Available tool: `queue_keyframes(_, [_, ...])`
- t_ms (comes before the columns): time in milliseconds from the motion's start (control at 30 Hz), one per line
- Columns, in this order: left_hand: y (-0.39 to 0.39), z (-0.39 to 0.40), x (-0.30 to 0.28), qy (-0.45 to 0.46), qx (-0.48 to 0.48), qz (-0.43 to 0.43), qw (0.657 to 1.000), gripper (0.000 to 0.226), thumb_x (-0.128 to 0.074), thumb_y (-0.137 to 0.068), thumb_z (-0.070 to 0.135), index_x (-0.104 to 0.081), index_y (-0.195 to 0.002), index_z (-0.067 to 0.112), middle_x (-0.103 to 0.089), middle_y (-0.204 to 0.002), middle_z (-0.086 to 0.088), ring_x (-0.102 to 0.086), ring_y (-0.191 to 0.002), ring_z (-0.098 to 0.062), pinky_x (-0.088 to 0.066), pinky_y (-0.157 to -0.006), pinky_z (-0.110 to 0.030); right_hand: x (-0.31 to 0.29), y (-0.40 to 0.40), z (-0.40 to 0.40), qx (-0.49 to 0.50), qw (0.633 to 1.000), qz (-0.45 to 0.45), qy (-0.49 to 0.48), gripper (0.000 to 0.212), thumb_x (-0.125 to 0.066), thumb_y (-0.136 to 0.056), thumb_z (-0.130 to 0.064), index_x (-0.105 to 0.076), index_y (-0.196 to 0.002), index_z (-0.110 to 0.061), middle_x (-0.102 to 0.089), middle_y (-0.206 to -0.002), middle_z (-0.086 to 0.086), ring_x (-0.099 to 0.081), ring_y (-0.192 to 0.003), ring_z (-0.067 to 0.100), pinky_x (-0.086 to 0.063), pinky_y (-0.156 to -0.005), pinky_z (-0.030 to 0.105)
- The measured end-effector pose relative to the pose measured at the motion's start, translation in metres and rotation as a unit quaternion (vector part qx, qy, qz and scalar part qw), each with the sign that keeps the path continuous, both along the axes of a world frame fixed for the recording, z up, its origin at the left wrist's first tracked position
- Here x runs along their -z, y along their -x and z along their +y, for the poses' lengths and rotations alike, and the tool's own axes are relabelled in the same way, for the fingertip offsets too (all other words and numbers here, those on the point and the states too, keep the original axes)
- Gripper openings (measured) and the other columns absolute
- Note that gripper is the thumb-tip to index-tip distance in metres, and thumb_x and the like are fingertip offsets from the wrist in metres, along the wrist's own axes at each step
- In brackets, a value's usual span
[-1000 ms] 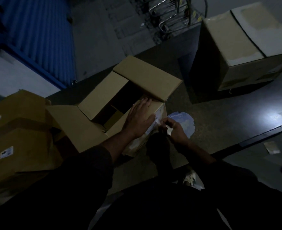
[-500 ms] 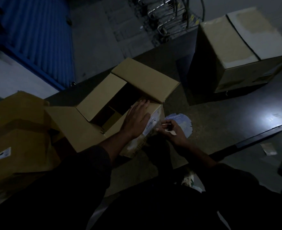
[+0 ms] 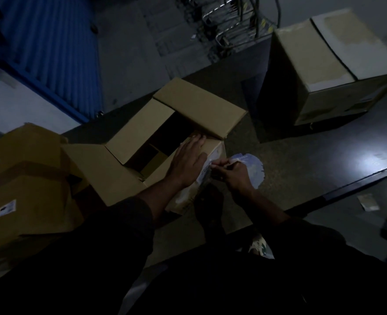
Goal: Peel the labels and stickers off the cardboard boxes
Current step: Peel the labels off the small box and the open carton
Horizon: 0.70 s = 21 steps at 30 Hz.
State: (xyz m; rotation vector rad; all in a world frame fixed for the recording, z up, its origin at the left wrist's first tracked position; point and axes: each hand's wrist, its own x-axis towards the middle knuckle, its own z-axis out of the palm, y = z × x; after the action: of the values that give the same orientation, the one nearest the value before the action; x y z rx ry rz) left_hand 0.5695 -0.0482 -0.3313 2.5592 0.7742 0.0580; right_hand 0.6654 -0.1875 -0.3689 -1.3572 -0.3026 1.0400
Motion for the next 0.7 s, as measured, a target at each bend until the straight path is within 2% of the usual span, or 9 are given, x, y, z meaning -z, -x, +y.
queue_keyframes(100, [0.001, 0.001, 0.001, -0.002, 0.004, -0.004, 1.0, 0.068, -0.017, -0.094, 0.047, -0.027, -0.154, 0.016, -0.026, -0.161, -0.002, -0.017, -0.15, -0.014, -0.011, -0.123, -0.041, -0.006, -0.007, -0.012, -0.065, 0.997, 0.018, -0.027, 0.014, -0.063, -0.091, 0.0, -0.068, -0.104, 0.001, -0.071, -0.097, 0.012, -0.069, -0.086, 0.017, -0.059, -0.077, 0.026])
queue_keyframes(200, [0.0, 0.002, 0.002, 0.003, -0.001, 0.0, 1.0, 0.063, -0.02, -0.096, 0.042, -0.027, -0.154, 0.018, -0.025, -0.161, -0.002, -0.016, -0.15, -0.013, -0.01, -0.123, -0.042, -0.002, -0.014, -0.032, -0.224, 0.974, -0.028, 0.0, 0.011, -0.064, -0.09, -0.002, -0.068, -0.1, -0.001, -0.071, -0.097, 0.015, -0.069, -0.086, 0.019, -0.058, -0.077, 0.028])
queue_keyframes(233, [-0.001, 0.002, 0.002, 0.004, -0.004, -0.001, 1.0, 0.062, -0.021, -0.096, 0.04, -0.027, -0.154, 0.018, -0.025, -0.161, -0.001, -0.016, -0.15, -0.013, -0.01, -0.123, -0.041, 0.002, -0.015, -0.038, -0.242, 0.969, -0.038, 0.017, 0.01, -0.065, -0.09, -0.002, -0.069, -0.099, -0.003, -0.072, -0.097, 0.014, -0.069, -0.088, 0.019, -0.058, -0.079, 0.028])
queue_keyframes(300, [-0.002, 0.001, 0.0, 0.005, -0.006, -0.002, 1.0, 0.062, -0.021, -0.096, 0.038, -0.028, -0.154, 0.017, -0.026, -0.161, -0.001, -0.017, -0.149, -0.013, -0.01, -0.123, -0.04, 0.007, -0.018, -0.043, -0.186, 0.98, -0.042, 0.054, 0.011, -0.062, -0.092, -0.004, -0.07, -0.097, -0.009, -0.074, -0.097, 0.007, -0.071, -0.093, 0.019, -0.058, -0.079, 0.028])
queue_keyframes(400, [-0.001, 0.0, -0.001, 0.0, -0.004, -0.01, 1.0, 0.061, -0.023, -0.097, 0.037, -0.03, -0.153, 0.016, -0.027, -0.161, -0.002, -0.018, -0.149, -0.014, -0.011, -0.123, -0.04, 0.014, -0.024, -0.037, -0.032, 0.99, -0.037, 0.132, 0.012, -0.061, -0.094, -0.009, -0.068, -0.104, -0.01, -0.072, -0.097, 0.006, -0.072, -0.086, 0.017, -0.059, -0.069, 0.027])
queue_keyframes(500, [-0.001, 0.0, -0.001, -0.003, -0.004, -0.011, 1.0, 0.061, -0.024, -0.097, 0.037, -0.031, -0.153, 0.015, -0.028, -0.16, -0.003, -0.019, -0.149, -0.015, -0.013, -0.122, -0.042, 0.019, -0.029, -0.027, 0.104, 0.967, -0.152, 0.175, 0.011, -0.069, -0.089, -0.013, -0.07, -0.1, -0.008, -0.072, -0.092, 0.011, -0.07, -0.085, 0.024, -0.058, -0.075, 0.039])
queue_keyframes(600, [-0.002, -0.001, -0.002, -0.005, -0.004, -0.007, 1.0, 0.062, -0.024, -0.096, 0.038, -0.029, -0.153, 0.015, -0.027, -0.161, -0.002, -0.019, -0.149, -0.015, -0.012, -0.122, -0.042, 0.01, -0.034, -0.021, 0.071, 0.953, -0.226, 0.189, 0.018, -0.073, -0.086, -0.013, -0.068, -0.098, -0.001, -0.066, -0.085, 0.008, -0.062, -0.078, 0.017, -0.043, -0.063, 0.017])
queue_keyframes(667, [-0.001, -0.001, -0.002, -0.006, -0.003, -0.008, 1.0, 0.061, -0.025, -0.096, 0.038, -0.029, -0.153, 0.016, -0.027, -0.161, -0.002, -0.019, -0.149, -0.014, -0.012, -0.122, -0.041, 0.011, -0.038, -0.015, -0.009, 0.954, -0.224, 0.2, 0.017, -0.075, -0.084, -0.014, -0.068, -0.095, -0.003, -0.066, -0.085, 0.005, -0.062, -0.078, 0.015, -0.04, -0.06, 0.016])
queue_keyframes(700, [-0.001, 0.0, -0.002, -0.005, -0.001, -0.009, 1.0, 0.061, -0.025, -0.096, 0.038, -0.029, -0.153, 0.016, -0.027, -0.161, -0.002, -0.019, -0.149, -0.015, -0.012, -0.122, -0.04, 0.013, -0.04, -0.012, -0.033, 0.946, -0.241, 0.214, 0.023, -0.076, -0.082, -0.015, -0.068, -0.099, -0.001, -0.067, -0.091, 0.007, -0.063, -0.083, 0.018, -0.043, -0.065, 0.019])
